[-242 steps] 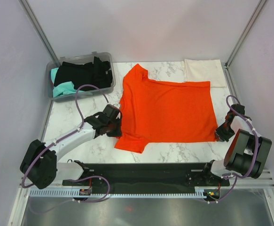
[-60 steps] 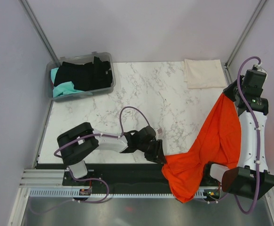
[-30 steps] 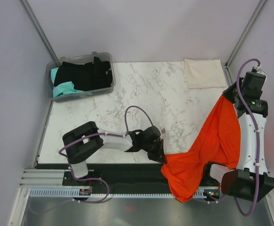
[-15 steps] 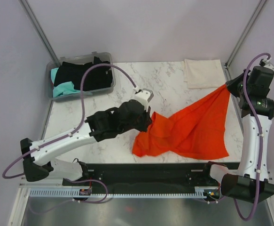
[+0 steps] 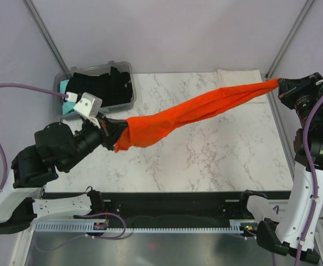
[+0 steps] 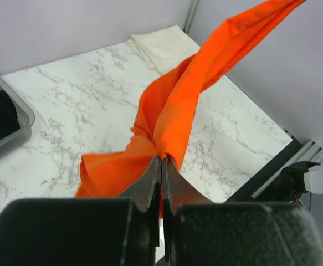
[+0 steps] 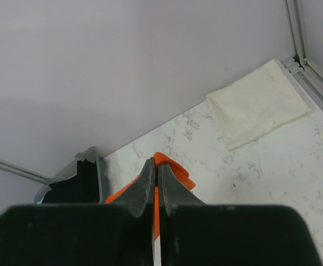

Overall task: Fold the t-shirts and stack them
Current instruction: Flatten the tshirt out

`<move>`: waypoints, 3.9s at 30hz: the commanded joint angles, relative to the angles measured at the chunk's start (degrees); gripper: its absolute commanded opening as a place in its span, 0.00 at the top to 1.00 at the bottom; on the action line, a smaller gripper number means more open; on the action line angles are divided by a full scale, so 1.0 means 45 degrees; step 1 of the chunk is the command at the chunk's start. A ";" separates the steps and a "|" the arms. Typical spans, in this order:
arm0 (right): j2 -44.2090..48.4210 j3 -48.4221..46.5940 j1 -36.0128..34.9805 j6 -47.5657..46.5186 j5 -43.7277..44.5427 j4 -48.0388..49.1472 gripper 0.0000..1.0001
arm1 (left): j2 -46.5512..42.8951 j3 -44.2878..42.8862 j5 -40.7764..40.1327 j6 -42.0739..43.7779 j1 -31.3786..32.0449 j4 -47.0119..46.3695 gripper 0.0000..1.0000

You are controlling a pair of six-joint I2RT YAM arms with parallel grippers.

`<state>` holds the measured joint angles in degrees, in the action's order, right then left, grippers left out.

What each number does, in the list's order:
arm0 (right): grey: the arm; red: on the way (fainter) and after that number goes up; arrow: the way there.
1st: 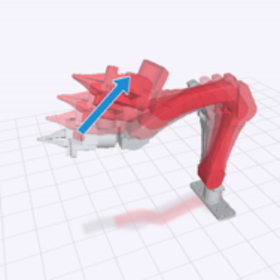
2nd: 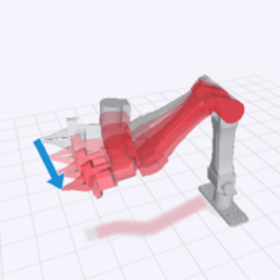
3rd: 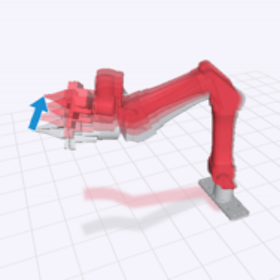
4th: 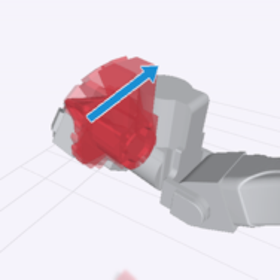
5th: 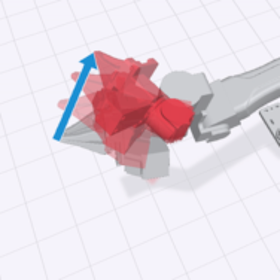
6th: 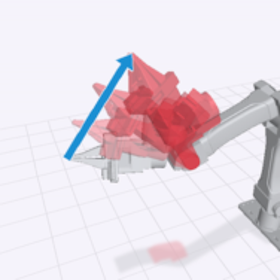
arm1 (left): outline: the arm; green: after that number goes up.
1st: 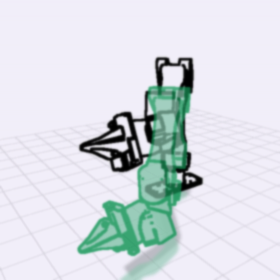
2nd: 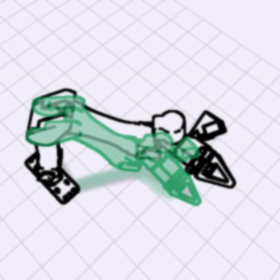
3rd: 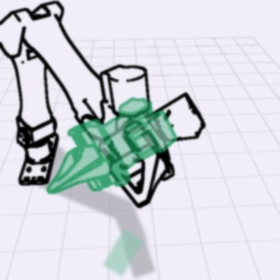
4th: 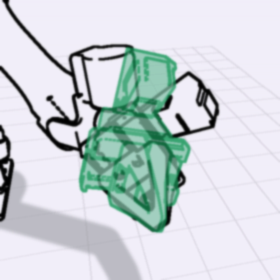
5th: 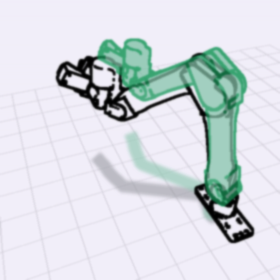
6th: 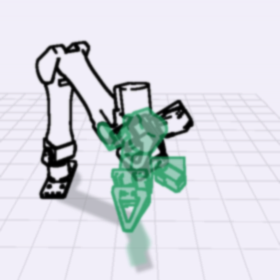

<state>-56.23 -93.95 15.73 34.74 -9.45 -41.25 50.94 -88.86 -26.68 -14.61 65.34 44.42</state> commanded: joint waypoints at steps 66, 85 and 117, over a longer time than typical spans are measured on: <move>-0.3404 0.5331 -0.1190 -0.1900 0.0226 0.1375 1.00 | 0.8348 0.7930 1.1358 -0.3882 -1.1825 -0.5399 0.54; -0.3482 0.5429 -0.1190 -0.1920 0.0304 0.1472 1.00 | 0.9676 0.8204 1.1436 -0.3687 -1.1806 -0.6336 0.56; -0.2799 0.3948 -0.1190 -0.1393 0.1104 0.0614 1.00 | 0.5771 0.1049 1.1239 -0.2457 -1.1688 -0.2042 0.98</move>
<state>-71.68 -71.07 10.61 27.62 -6.42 -38.57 83.57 -70.43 24.53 -29.67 12.78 31.59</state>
